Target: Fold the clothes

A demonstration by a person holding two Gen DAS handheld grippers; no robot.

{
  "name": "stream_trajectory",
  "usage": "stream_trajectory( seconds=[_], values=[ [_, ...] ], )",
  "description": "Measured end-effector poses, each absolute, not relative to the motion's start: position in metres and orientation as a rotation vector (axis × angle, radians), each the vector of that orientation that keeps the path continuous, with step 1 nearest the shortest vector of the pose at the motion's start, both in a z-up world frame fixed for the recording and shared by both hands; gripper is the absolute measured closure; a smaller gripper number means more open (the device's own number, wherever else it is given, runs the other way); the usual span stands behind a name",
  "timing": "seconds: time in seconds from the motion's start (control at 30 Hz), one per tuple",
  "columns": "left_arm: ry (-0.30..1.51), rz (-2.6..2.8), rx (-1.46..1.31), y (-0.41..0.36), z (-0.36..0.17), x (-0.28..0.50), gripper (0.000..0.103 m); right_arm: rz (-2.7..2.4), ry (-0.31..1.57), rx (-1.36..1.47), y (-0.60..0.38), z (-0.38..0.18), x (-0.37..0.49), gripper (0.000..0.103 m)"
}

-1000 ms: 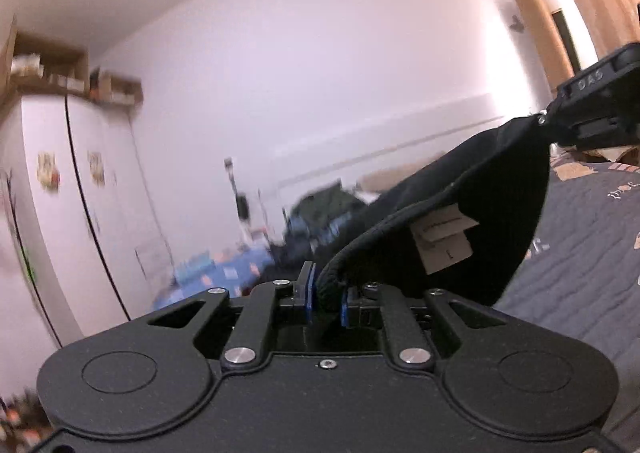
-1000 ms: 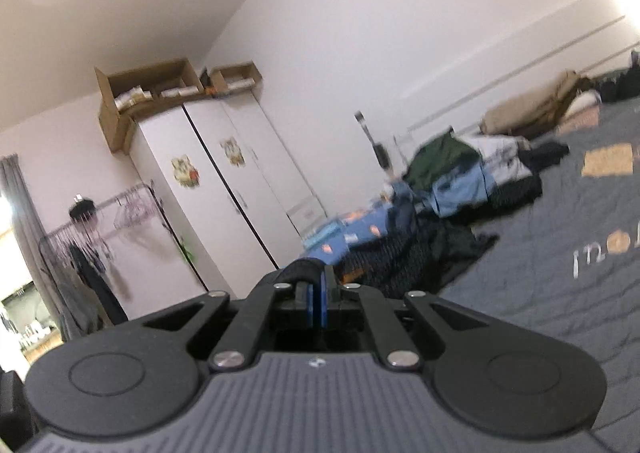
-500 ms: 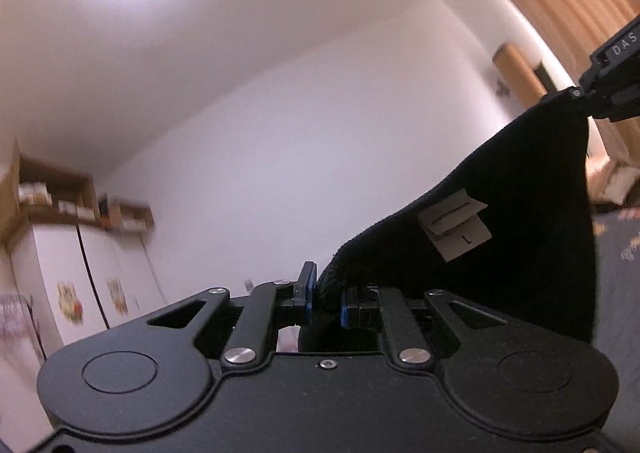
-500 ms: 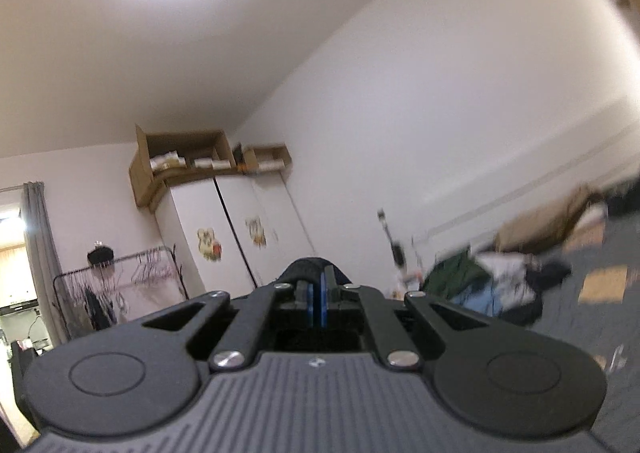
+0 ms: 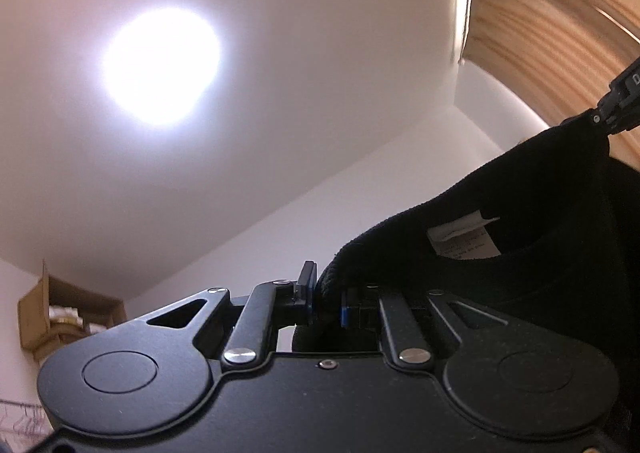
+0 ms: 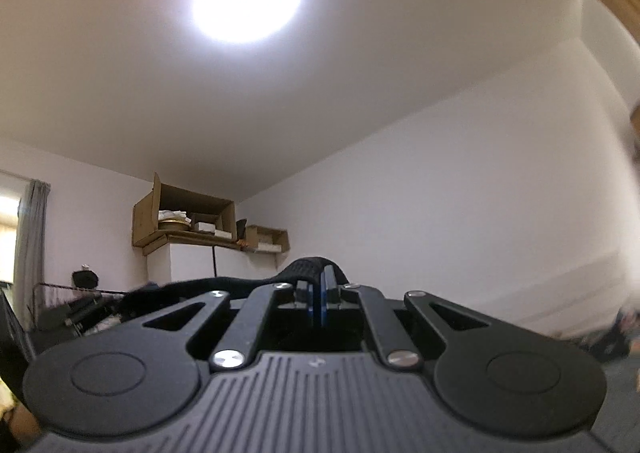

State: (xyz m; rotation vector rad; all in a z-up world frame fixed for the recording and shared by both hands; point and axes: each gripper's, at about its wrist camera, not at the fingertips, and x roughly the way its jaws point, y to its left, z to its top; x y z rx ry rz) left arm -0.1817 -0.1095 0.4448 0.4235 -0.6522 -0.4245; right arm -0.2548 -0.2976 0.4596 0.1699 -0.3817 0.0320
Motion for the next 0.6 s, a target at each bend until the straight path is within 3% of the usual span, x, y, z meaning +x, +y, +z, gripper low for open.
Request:
stream_trajectory(
  seconds=[0.33, 0.6],
  values=[
    [-0.598, -0.469, 0.526, -0.184, 0.417, -0.144, 0.091, -0.092, -0.296, 0.175, -0.333, 0.456, -0.225, 0.1],
    [-0.371, -0.545, 0.621, -0.284, 0.342, -0.011, 0.091, -0.219, -0.067, 0.242, -0.406, 0.372, -0.098, 0.1]
  ],
)
